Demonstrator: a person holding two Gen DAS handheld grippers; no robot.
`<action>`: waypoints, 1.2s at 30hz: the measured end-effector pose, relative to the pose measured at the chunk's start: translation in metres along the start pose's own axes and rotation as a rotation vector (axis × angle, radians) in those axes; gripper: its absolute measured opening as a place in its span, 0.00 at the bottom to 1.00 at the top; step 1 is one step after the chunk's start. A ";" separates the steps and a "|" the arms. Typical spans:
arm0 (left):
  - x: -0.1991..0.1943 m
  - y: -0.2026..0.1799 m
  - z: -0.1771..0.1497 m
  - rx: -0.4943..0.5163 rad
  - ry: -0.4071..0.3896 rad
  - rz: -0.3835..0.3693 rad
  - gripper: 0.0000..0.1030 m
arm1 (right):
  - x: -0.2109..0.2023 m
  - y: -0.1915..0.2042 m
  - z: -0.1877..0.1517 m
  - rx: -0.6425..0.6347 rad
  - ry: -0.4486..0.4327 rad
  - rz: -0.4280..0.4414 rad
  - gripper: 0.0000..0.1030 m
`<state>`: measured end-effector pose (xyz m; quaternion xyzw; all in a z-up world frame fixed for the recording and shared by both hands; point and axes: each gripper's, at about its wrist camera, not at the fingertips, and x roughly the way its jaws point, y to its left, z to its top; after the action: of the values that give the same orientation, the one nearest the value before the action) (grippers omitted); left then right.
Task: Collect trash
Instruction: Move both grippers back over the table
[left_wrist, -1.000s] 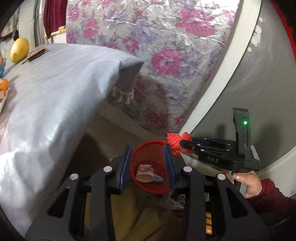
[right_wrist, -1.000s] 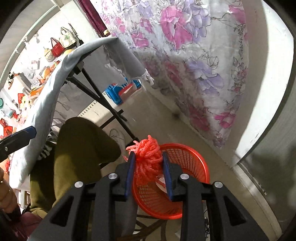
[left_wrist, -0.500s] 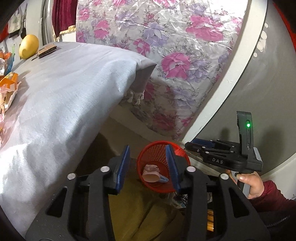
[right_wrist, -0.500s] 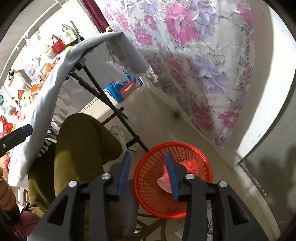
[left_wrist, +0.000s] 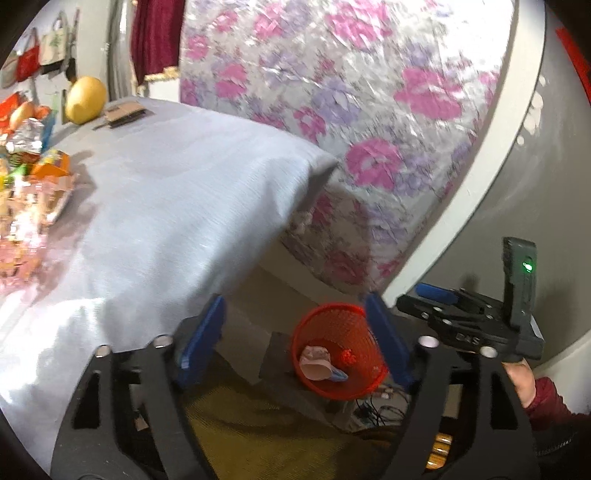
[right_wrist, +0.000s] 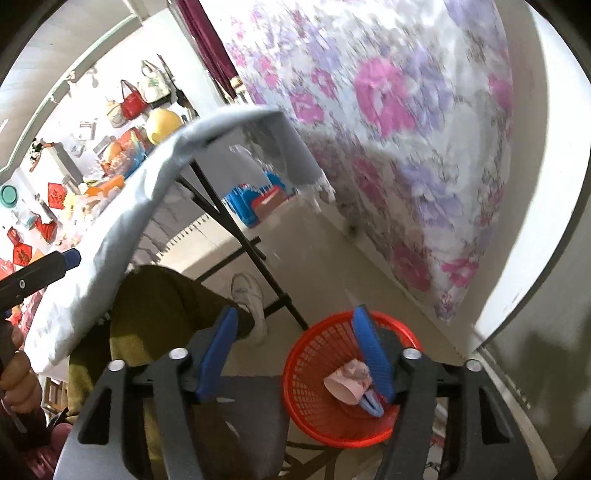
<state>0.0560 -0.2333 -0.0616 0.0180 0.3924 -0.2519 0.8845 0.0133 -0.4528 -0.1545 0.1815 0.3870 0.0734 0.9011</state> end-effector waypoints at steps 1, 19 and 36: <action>-0.005 0.005 0.000 -0.009 -0.018 0.014 0.83 | -0.004 0.003 0.002 -0.002 -0.015 0.008 0.77; -0.106 0.194 -0.038 -0.406 -0.188 0.272 0.90 | 0.014 0.181 0.057 -0.199 -0.037 0.322 0.93; -0.141 0.305 -0.061 -0.503 -0.177 0.451 0.93 | 0.128 0.346 0.081 -0.322 0.127 0.433 0.94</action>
<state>0.0751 0.1078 -0.0552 -0.1364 0.3501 0.0540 0.9252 0.1630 -0.1200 -0.0560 0.1095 0.3784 0.3360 0.8555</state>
